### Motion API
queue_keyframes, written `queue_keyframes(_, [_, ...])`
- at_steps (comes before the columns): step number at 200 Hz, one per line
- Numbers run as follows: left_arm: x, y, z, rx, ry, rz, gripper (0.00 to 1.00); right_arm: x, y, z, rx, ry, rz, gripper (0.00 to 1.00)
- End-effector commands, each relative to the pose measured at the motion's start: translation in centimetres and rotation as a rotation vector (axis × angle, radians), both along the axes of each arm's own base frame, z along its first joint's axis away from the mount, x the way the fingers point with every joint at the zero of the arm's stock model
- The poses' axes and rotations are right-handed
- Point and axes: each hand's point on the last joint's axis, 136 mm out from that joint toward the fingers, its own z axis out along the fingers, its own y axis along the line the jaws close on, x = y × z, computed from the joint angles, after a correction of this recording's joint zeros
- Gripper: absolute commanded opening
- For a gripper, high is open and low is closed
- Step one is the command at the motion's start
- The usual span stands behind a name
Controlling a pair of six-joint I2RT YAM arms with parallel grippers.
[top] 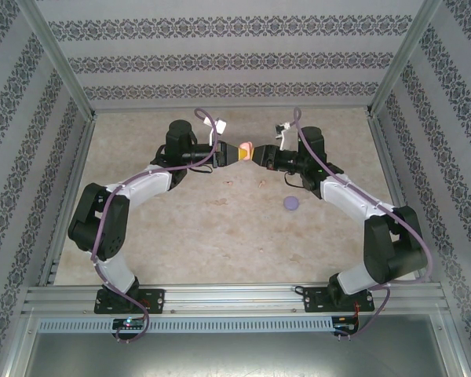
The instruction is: Insert the wireless bluetooth earbuds into the charging case
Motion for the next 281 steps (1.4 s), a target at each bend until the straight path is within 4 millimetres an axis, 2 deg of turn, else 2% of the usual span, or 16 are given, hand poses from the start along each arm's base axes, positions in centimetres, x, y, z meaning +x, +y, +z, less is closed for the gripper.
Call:
queue_keyframes(1, [-1.2,-0.8,0.5,-0.028,-0.032,-0.067,0.00,0.7,0.8,1.8,0.021,-0.062,0.012,0.22])
queue_keyframes(26, [-1.2,-0.9,0.3,-0.027,-0.023,-0.068,0.00,0.8,0.7,1.9,0.021,-0.064,0.007,0.05])
queue_keyframes(41, [-1.2,-0.8,0.0,-0.023,-0.015,-0.061,0.01,0.8,0.7,2.0,0.023,-0.063,0.006,0.00])
queue_keyframes(58, [-0.9,-0.7,-0.4,-0.012,-0.002,-0.036,0.22,0.8,0.7,2.1,0.018,-0.061,0.005,0.00])
queue_keyframes(72, [-0.7,-0.5,-0.8,-0.002,0.001,-0.011,0.36,0.9,0.5,2.0,0.011,-0.056,0.001,0.00])
queue_keyframes(82, [-0.4,-0.3,-1.0,0.011,-0.002,0.013,0.50,0.9,0.4,1.7,0.003,-0.047,0.000,0.00])
queue_keyframes(112, [0.5,0.9,-0.9,0.050,-0.016,0.077,0.65,1.1,-0.7,-0.1,-0.035,-0.002,-0.019,0.00])
queue_keyframes(148, [0.7,3.0,0.5,0.113,-0.047,0.113,0.69,0.8,-2.2,-2.5,-0.115,0.034,-0.033,0.00])
queue_keyframes(184, [-0.6,3.9,1.0,0.255,-0.084,0.052,0.72,-0.3,-2.8,-4.1,-0.260,0.022,0.009,0.00])
queue_keyframes(232, [-2.7,4.0,-0.5,0.367,-0.035,-0.113,0.73,-1.9,-2.7,-4.3,-0.461,-0.059,0.129,0.00])
queue_keyframes(281, [-2.8,3.4,-2.3,0.383,0.022,-0.222,0.71,-2.4,-0.7,-4.1,-0.579,-0.137,0.224,0.00])
